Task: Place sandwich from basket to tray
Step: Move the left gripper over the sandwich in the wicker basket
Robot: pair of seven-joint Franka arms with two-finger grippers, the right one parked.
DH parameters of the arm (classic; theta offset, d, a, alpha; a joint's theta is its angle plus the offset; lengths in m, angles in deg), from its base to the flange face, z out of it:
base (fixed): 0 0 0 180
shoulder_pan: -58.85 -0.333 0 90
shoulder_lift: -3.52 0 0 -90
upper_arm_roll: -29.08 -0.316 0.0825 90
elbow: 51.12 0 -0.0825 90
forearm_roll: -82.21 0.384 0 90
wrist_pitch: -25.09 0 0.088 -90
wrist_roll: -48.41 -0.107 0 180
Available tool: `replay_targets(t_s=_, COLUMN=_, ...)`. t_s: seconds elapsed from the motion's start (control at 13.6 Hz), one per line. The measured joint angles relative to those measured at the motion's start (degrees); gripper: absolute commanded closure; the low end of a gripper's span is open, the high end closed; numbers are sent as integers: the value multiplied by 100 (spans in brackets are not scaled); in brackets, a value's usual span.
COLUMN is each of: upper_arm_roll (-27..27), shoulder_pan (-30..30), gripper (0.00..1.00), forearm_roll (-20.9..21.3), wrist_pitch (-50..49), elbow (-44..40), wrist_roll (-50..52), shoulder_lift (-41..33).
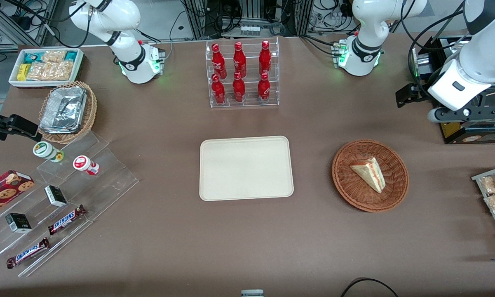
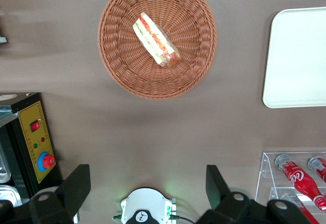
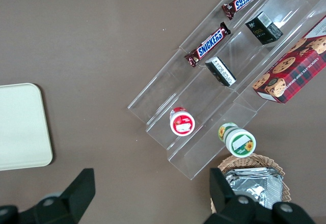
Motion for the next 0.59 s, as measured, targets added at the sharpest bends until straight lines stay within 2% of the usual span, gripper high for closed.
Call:
replay_targets(t_s=0.29, upper_arm_roll=-74, shoulder_pan=-7, gripper=0, forearm_roll=9, wrist_pitch=32, elbow=3, wrist_roll=-123, shoulder_lift=0)
replay_targets(t_s=0.59, upper_arm_roll=-95, shoulder_pan=-7, gripper=0, forearm_roll=66, wrist_pitch=645, elbow=419, wrist_roll=-145, shoulder_lift=91)
